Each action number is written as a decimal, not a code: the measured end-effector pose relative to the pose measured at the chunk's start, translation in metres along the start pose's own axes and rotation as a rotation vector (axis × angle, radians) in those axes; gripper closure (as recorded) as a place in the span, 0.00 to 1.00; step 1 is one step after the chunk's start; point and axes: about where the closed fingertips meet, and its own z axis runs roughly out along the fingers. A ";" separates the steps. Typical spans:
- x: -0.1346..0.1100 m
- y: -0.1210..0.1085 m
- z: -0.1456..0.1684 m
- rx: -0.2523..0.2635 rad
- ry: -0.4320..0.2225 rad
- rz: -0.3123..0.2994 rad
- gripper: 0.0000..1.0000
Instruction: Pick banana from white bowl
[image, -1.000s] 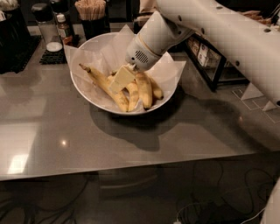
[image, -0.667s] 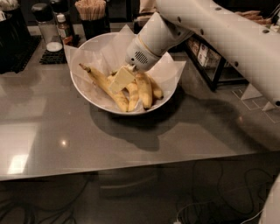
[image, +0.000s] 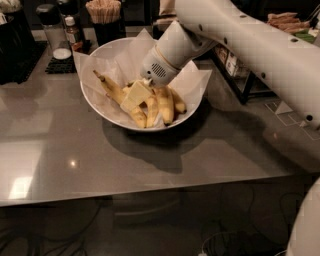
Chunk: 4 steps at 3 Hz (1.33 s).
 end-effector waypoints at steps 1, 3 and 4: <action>-0.002 0.000 -0.001 -0.003 0.001 0.001 0.49; -0.003 -0.002 0.005 -0.009 0.028 0.006 0.44; -0.002 -0.002 0.008 -0.010 0.043 0.013 0.38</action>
Offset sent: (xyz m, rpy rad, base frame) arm 0.0069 0.0117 -0.0180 -0.0449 0.0332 0.0192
